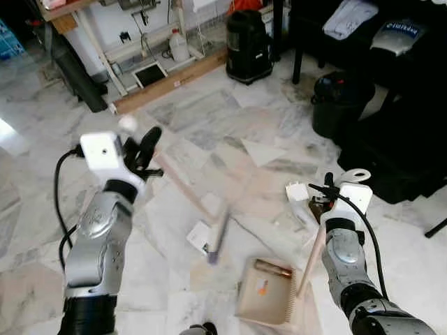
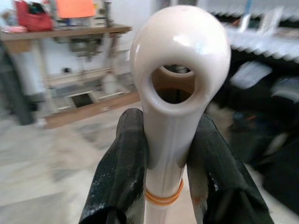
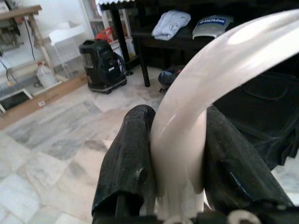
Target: Sweep floor
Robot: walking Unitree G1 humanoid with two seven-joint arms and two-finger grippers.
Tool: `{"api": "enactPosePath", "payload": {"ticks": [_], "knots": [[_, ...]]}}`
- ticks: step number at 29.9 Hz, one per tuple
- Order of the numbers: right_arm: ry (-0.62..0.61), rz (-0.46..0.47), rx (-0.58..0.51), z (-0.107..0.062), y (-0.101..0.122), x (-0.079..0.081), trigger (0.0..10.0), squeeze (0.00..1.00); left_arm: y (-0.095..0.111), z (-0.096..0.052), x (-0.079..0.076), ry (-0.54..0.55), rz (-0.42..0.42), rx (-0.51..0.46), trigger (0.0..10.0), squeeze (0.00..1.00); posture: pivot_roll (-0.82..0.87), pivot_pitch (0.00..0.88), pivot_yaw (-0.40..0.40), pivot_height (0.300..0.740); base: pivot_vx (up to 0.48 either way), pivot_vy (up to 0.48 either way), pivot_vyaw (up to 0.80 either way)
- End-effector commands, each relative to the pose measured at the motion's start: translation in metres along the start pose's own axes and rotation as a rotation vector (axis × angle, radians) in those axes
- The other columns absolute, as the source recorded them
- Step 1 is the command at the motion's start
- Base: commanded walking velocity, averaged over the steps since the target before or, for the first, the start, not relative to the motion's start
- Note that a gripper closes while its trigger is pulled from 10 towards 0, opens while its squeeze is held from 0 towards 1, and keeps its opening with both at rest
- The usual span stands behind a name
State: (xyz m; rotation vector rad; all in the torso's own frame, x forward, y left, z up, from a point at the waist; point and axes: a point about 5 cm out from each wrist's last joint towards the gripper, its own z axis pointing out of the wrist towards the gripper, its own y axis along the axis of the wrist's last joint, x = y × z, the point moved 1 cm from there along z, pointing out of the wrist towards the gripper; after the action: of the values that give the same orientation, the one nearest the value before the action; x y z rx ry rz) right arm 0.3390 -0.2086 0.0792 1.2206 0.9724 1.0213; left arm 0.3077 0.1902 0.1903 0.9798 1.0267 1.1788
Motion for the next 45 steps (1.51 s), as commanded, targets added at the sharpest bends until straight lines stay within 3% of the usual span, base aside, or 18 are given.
{"api": "enactPosePath", "payload": {"ticks": [1,18,31,42,45], "knots": [[0.014,0.005,0.0,0.002,0.002,0.003,10.0,0.0,-0.001,-0.006,0.017,0.064,0.044,-0.009,10.0,0.0,0.07,0.022,0.132,0.74,0.0,0.0,0.0],[-0.03,-0.037,0.064,-0.009,-0.015,-0.024,10.0,0.0,-0.006,-0.016,0.049,0.145,0.119,-0.027,10.0,0.0,0.07,0.0,0.15,0.74,0.0,0.0,0.0],[-0.065,0.002,-0.066,-0.019,-0.007,-0.033,10.0,0.0,-0.006,-0.012,0.06,0.148,0.151,-0.023,10.0,0.0,0.04,0.0,0.181,0.74,0.0,0.0,0.0],[-0.023,0.066,-0.27,-0.023,0.026,-0.017,10.0,0.0,-0.012,-0.012,0.059,0.136,0.169,-0.016,10.0,0.0,0.02,0.0,0.182,0.74,0.0,0.0,0.0],[0.017,0.109,-0.322,-0.024,0.041,-0.003,10.0,0.0,-0.014,-0.014,0.06,0.142,0.173,-0.013,10.0,0.0,0.0,0.0,0.174,0.74,0.0,0.0,0.0]]}}
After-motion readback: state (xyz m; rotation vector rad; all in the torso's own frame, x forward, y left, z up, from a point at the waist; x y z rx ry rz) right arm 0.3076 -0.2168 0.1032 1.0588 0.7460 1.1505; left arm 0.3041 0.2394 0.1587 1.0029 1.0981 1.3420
